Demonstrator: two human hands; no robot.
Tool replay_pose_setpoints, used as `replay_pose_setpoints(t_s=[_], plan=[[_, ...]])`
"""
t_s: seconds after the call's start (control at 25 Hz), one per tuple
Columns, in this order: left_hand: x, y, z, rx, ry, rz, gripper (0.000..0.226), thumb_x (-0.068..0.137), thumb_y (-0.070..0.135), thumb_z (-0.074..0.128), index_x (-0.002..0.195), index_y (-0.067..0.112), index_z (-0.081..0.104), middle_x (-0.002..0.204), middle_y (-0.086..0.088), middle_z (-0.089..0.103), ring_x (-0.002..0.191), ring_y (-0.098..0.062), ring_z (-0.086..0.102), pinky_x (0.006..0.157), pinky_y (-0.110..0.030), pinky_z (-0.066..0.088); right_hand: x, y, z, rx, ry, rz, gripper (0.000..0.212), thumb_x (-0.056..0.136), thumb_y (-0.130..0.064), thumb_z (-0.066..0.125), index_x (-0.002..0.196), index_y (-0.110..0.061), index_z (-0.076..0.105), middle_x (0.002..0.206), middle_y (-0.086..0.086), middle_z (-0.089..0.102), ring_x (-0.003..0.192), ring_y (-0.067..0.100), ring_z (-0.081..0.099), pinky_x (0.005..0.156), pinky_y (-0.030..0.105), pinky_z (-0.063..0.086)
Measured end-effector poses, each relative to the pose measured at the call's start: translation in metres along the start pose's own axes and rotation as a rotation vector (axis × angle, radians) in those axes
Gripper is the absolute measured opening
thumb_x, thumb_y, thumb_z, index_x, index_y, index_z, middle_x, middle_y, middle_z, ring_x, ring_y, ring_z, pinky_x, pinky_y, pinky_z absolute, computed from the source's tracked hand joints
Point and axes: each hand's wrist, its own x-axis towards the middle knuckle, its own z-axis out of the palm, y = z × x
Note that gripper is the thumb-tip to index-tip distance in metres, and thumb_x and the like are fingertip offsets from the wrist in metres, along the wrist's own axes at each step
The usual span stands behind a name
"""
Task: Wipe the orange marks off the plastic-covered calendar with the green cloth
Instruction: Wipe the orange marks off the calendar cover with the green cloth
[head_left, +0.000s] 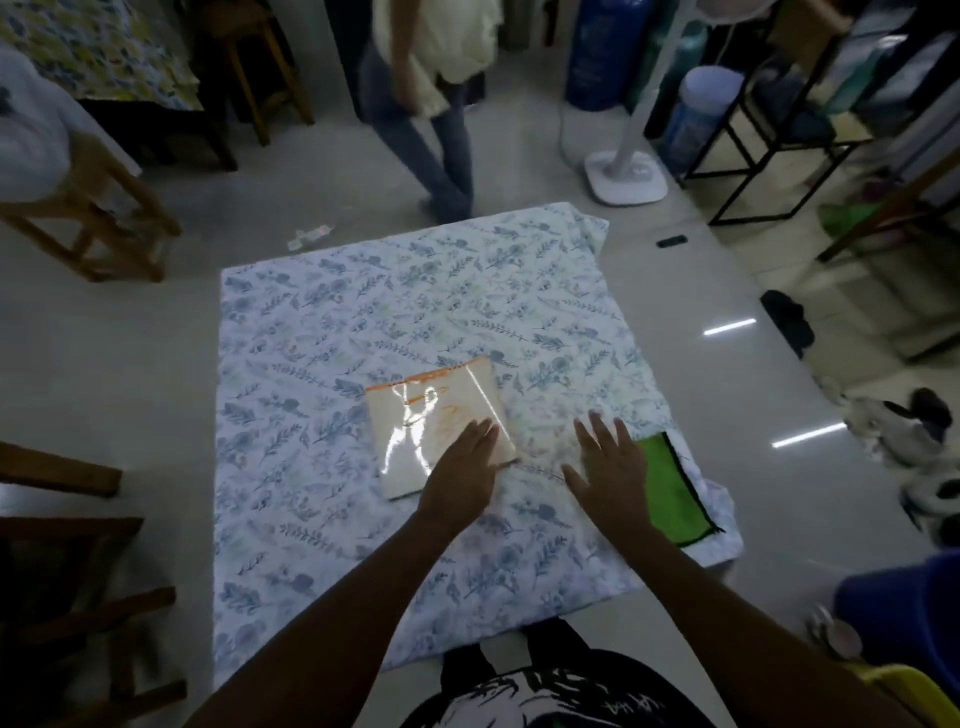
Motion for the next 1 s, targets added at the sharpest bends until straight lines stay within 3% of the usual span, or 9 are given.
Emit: replay_pose_setpoints(t_s=[0.16,0.32,0.48,0.56,0.72,1.0], plan=[[0.014,0.038,0.033,0.049,-0.160,0.073,0.064,0.097,0.031,0.049,0.152,0.009,0.024,0.161,-0.010,0.022,0.150,-0.026,0.017,0.121,-0.037,0.020,-0.038,0.047,0.004,-0.057,-0.087,0.175,0.073,0.082,-0.068,0.040,0.142,-0.027,0.042,0.153,0.008,0.040,0.137,0.043,0.035,0.106,0.063,0.030],[0.018,0.073,0.063,0.144,-0.286,0.120,0.066,0.099,0.037,0.042,0.154,0.010,0.015,0.164,-0.009,0.011,0.151,-0.027,0.008,0.121,-0.045,0.017,-0.049,0.065,0.011,-0.116,-0.144,0.175,0.073,0.083,-0.073,0.035,0.148,-0.040,0.029,0.160,0.004,0.026,0.143,0.041,0.025,0.106,0.063,0.024],[0.014,0.084,0.082,0.152,-0.299,0.086,0.063,0.100,0.036,0.041,0.153,0.010,0.019,0.163,-0.010,0.015,0.151,-0.028,0.010,0.121,-0.046,0.017,-0.046,0.064,0.007,-0.139,-0.092,0.174,0.058,0.089,-0.058,0.041,0.142,-0.035,0.042,0.152,0.007,0.040,0.134,0.038,0.039,0.095,0.056,0.040],[0.010,0.081,0.084,0.140,-0.282,0.076,0.062,0.100,0.034,0.042,0.153,0.010,0.020,0.163,-0.009,0.017,0.151,-0.028,0.011,0.121,-0.046,0.017,-0.041,0.064,0.003,-0.101,-0.054,0.146,0.045,0.090,-0.044,0.047,0.133,-0.030,0.052,0.140,0.009,0.053,0.122,0.038,0.049,0.086,0.051,0.047],[0.000,0.067,0.075,0.178,-0.256,0.076,0.063,0.100,0.035,0.042,0.153,0.010,0.018,0.163,-0.009,0.014,0.151,-0.028,0.010,0.121,-0.046,0.018,-0.032,0.063,0.005,0.031,0.043,0.065,0.035,0.087,-0.024,0.041,0.111,-0.016,0.065,0.116,0.014,0.065,0.092,0.039,0.057,0.067,0.045,0.050],[-0.030,0.017,0.034,0.102,-0.117,-0.091,0.060,0.099,0.034,0.042,0.151,0.009,0.026,0.161,-0.009,0.022,0.150,-0.027,0.016,0.121,-0.042,0.022,0.005,-0.001,0.021,0.147,0.089,-0.115,0.030,0.090,-0.018,0.042,0.106,-0.010,0.067,0.114,0.013,0.064,0.090,0.037,0.057,0.077,0.037,0.036]])
